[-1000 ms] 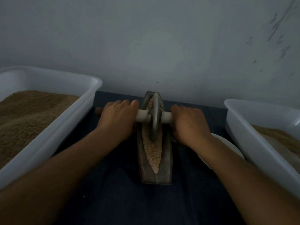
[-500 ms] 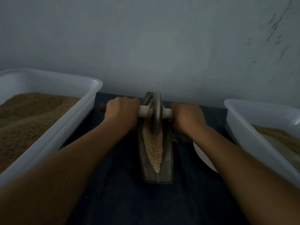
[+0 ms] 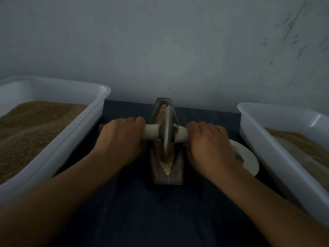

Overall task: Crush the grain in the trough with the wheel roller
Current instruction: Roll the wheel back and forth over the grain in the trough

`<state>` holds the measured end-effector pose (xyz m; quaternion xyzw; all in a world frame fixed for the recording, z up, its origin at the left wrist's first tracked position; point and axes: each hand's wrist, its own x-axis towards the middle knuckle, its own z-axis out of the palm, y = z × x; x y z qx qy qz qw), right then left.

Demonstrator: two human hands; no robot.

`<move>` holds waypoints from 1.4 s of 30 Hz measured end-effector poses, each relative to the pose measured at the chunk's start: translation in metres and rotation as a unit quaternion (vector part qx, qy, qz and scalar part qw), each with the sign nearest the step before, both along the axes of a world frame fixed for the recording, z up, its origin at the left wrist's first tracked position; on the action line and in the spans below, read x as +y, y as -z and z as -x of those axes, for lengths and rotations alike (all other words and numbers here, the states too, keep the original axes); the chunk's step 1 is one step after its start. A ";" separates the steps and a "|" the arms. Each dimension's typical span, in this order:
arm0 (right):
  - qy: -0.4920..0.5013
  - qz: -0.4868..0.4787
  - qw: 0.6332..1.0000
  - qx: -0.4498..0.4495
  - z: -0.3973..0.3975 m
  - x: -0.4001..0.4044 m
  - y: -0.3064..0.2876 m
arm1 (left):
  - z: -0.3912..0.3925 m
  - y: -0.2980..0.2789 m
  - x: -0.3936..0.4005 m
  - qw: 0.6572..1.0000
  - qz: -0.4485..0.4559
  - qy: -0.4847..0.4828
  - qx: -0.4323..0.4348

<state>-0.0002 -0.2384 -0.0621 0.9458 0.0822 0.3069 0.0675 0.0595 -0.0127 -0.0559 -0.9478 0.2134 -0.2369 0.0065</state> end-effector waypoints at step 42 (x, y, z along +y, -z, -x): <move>-0.015 0.019 0.999 0.030 0.000 0.006 -0.008 | 0.017 0.001 0.004 1.000 -0.015 -0.016 -0.005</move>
